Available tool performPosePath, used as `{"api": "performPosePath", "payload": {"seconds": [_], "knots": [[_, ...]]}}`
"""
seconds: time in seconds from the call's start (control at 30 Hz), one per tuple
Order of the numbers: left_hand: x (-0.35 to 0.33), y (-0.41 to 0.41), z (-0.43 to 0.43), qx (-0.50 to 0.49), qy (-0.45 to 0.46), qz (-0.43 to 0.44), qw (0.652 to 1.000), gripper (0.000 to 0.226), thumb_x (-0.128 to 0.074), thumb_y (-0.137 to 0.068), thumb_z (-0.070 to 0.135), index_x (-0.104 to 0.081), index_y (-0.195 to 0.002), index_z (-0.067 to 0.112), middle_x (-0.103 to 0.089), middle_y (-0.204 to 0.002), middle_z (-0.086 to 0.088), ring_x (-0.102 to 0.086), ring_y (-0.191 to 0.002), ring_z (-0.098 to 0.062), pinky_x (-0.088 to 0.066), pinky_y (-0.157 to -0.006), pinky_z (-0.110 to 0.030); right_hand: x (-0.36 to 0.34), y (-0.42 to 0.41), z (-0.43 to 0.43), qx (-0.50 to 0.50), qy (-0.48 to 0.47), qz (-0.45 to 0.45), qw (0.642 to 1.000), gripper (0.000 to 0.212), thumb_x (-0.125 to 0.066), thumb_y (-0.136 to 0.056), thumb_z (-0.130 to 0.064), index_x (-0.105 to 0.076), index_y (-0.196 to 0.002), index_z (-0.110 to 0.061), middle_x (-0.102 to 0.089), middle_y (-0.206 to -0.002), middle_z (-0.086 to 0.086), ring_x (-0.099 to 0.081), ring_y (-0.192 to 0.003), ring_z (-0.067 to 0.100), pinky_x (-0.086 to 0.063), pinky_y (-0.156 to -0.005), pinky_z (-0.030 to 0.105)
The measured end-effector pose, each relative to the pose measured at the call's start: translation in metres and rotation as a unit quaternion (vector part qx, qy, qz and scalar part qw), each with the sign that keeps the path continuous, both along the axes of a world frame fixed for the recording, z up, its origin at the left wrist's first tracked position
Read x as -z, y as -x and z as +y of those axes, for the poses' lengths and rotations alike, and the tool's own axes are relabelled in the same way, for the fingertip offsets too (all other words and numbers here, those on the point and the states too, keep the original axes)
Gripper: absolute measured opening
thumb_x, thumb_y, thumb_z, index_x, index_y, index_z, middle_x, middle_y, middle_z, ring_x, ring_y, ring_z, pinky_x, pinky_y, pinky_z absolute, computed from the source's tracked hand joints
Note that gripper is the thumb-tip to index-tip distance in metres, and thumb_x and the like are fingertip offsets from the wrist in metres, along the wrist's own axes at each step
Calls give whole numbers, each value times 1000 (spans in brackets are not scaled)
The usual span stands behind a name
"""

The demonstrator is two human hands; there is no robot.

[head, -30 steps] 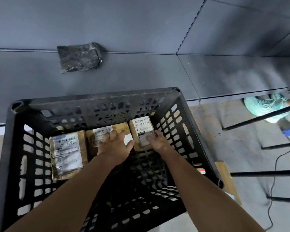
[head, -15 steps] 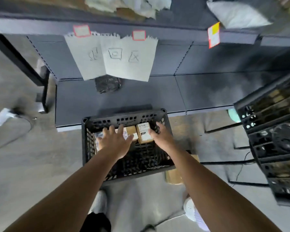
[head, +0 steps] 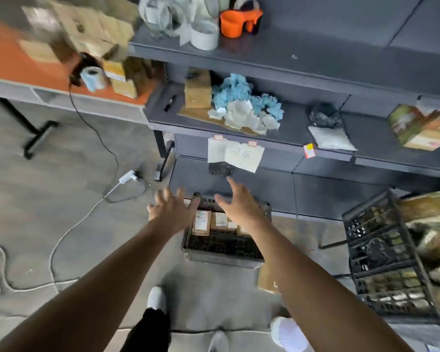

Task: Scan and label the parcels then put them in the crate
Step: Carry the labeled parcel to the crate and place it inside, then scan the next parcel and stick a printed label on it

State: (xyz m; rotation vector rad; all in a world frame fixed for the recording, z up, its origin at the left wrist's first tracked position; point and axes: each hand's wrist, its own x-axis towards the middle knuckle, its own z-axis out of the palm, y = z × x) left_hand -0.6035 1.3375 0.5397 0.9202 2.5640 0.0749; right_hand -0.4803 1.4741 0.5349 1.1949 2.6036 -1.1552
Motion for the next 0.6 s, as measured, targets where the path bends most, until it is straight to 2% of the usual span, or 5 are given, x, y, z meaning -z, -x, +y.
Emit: {"api": "performPosePath", "payload": {"seconds": [0.13, 0.27, 0.43, 0.6], "knots": [[-37, 34, -49, -47, -20, 43, 998, 66, -25, -95, 63, -11, -152, 32, -18, -156, -10, -19, -142, -34, -31, -108, -54, -33, 41, -41, -60, -47, 27, 997, 76, -52, -94, -58, -18, -155, -30, -25, -160, 8, -26, -146, 29, -33, -114, 53], [-64, 89, -97, -86, -44, 64, 993, 59, -25, -95, 58, -18, -148, 33, -24, -149, -7, -24, -137, -33, -35, -105, -53, -60, 102, -83, -128, -99, 30, 986, 73, -49, -95, -58, -18, -155, -29, -28, -156, 9, -31, -143, 29, -35, -112, 51], [-89, 178, -175, -125, -79, 97, 984, 64, -23, -94, 64, -13, -149, 32, -18, -154, -5, -20, -140, -29, -31, -107, -50, -80, 210, -145, -164, -115, 33, 979, 74, -48, -95, -59, -16, -155, -29, -25, -156, 8, -27, -144, 29, -35, -110, 52], [-112, 272, -255, -116, -88, 140, 979, 65, -20, -95, 63, -13, -150, 31, -15, -157, -4, -16, -142, -29, -30, -107, -50, -95, 311, -225, -184, -132, 31, 973, 74, -43, -95, -60, -13, -156, -31, -20, -159, 4, -24, -145, 28, -33, -112, 51]]}}
